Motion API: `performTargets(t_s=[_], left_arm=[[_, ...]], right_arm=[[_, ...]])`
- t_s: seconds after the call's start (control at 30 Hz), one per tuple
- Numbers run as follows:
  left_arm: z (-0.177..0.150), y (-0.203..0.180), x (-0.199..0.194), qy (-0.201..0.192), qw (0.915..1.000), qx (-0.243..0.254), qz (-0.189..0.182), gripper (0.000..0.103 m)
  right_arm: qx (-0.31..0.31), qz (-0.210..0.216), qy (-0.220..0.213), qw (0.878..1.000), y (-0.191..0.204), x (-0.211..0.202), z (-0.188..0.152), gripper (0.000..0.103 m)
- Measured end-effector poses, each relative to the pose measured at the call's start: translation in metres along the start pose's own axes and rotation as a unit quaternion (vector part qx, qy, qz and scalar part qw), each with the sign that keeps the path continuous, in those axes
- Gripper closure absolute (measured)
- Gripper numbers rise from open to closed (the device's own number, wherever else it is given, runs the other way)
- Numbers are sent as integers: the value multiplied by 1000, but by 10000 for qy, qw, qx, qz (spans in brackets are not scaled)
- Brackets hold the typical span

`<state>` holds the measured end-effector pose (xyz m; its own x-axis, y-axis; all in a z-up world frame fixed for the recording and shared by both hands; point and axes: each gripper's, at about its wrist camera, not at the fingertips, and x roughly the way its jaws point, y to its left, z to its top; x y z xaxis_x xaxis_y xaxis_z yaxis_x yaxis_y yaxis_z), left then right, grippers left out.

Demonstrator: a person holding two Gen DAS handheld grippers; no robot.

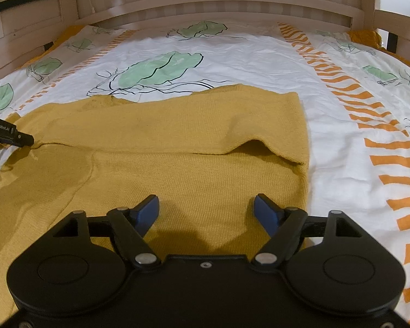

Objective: Fold small clothes

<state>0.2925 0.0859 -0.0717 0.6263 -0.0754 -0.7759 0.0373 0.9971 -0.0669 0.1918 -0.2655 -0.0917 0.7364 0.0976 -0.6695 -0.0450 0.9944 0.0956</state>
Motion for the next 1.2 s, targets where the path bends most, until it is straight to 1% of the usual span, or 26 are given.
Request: performTargets(t_s=[0.07,0.1,0.2,0.37,0.5,0.6,0.7,0.8,0.9,0.97,1.03,1.1,1.2], left_arm=[[-3,11,-6,-70,9999,-84,57,66],[-3,18,-10,-125,9998,-91,108,65],[-4,40,-20,-248,9990,-206,298,65],[-7,87,-35,-345,9960,-632,534,64],[-7,121,-43,-409,9925,-925,693,64],[-7,149,-48,-482,9887,-1180,788,64],[-7,174,-51,-550,9846,-1427,846,64],[-7,200,-51,-602,9796,-1695,901,64],[-8,224,-48,-624,9741,-1948,966,63],[-7,236,-44,-625,9725,-2010,994,61],[-6,247,-40,-628,9715,-2051,1014,61],[-7,256,-34,-613,9700,-2137,988,60],[-7,266,-23,-611,9697,-2181,917,57]], right_arm=[[10,43,-10,10000,0,-1,0,22],[25,69,-18,10000,-1,-1,1,21],[73,132,-22,9999,-2,-3,2,21],[14,279,-79,9996,4,-13,3,20],[-161,376,-118,9991,20,-22,12,20],[-209,593,-130,9979,36,-28,27,20],[-302,725,-120,9968,60,-25,44,17],[-537,684,-20,9962,86,-9,54,16],[-642,699,159,9954,112,17,52,16],[-640,573,214,9961,125,31,45,17],[-658,407,175,9968,135,41,37,17],[-692,280,130,9971,143,46,28,17],[-859,79,71,9963,150,52,18,16]])
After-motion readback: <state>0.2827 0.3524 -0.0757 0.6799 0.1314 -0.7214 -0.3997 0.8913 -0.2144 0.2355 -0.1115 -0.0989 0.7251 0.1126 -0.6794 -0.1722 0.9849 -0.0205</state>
